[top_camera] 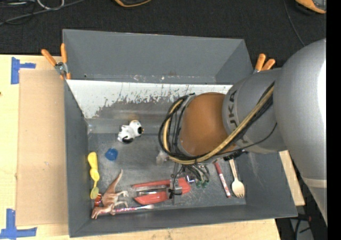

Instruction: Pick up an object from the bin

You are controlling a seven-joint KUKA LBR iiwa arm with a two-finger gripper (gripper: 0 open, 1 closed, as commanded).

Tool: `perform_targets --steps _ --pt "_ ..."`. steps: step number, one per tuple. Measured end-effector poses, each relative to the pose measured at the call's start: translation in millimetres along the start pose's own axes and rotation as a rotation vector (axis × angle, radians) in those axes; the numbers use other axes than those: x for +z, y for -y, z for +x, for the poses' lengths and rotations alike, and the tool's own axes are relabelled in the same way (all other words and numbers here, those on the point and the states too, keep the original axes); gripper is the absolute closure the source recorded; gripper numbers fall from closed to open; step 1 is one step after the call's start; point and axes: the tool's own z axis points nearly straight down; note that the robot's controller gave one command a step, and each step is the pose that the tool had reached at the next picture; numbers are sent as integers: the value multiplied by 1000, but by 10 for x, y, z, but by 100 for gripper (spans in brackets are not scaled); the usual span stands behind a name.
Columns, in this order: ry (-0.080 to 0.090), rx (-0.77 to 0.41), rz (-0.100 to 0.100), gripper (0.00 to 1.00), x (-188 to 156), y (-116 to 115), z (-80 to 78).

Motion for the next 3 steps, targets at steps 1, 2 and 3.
perform_targets --steps 1,2,3 --pt "4 -40 -1 0 12 -228 205" --pt "2 97 0 100 9 -233 278" --pt "3 96 0 100 9 -234 278"
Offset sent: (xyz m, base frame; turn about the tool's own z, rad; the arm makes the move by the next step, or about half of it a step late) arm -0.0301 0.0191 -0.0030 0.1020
